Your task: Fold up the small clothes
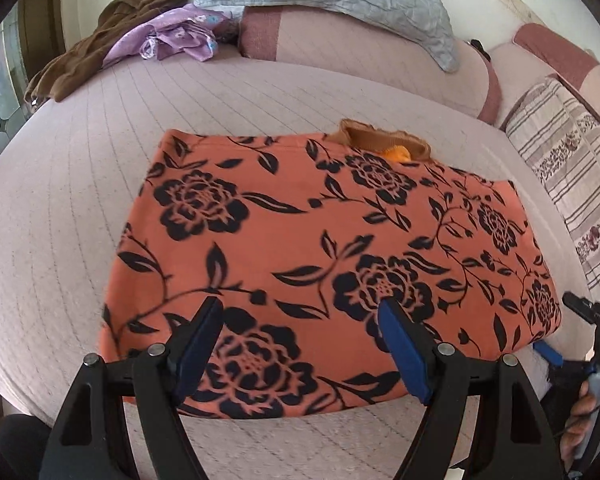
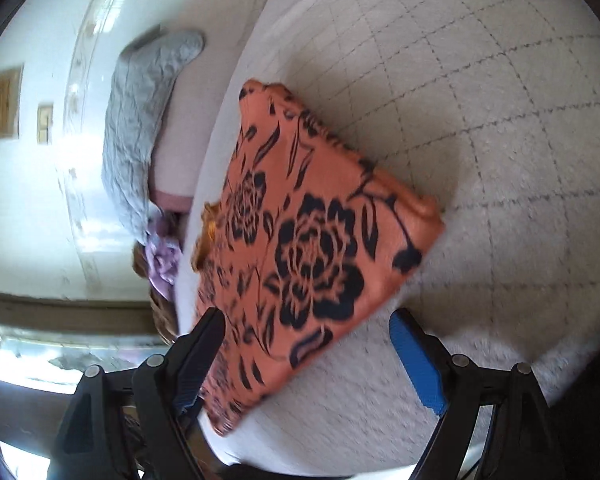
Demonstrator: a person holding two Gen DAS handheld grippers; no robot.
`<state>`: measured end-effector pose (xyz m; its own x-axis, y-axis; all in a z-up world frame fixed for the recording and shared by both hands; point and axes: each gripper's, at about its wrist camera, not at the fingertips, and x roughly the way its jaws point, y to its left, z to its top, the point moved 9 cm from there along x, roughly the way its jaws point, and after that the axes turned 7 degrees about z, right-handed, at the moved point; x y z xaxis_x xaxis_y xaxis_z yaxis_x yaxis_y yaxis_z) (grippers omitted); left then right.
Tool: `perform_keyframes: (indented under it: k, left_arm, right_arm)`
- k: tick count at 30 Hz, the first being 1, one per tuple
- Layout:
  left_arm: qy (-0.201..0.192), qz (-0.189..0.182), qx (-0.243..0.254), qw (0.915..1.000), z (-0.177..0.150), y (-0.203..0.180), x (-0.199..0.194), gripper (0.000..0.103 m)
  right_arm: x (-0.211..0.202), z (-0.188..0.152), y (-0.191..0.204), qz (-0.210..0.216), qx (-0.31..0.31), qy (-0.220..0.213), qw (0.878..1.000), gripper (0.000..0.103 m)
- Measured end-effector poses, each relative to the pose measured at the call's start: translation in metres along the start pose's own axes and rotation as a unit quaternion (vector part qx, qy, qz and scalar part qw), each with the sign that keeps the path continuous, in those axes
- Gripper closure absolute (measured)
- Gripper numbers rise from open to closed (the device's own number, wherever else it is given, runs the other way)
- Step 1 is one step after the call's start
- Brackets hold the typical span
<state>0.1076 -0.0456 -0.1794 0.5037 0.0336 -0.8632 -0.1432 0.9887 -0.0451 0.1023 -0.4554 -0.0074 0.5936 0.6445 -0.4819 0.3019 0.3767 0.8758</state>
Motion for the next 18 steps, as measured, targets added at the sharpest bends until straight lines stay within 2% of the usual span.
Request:
perform_keyframes:
  k: [2, 3, 9, 18]
  left_arm:
    - [0.003, 0.000, 0.010, 0.9999, 0.000, -0.007, 0.004, 0.023]
    - [0.002, -0.001, 0.016, 0.9999, 0.000, -0.012, 0.004, 0.023]
    - [0.003, 0.008, 0.039, 0.9992, 0.001, -0.028, 0.004, 0.023]
    - [0.012, 0.026, 0.061, 0.9977, -0.004, -0.040, 0.014, 0.023]
  right_arm:
    - [0.005, 0.003, 0.001, -0.011, -0.009, -0.010, 1.000, 0.032]
    - [0.004, 0.005, -0.001, -0.025, -0.013, -0.012, 1.000, 0.033]
    - [0.022, -0.006, 0.010, -0.102, -0.083, -0.017, 0.991, 0.032]
    - [0.033, -0.020, 0.006, -0.126, -0.124, -0.019, 0.984, 0.032]
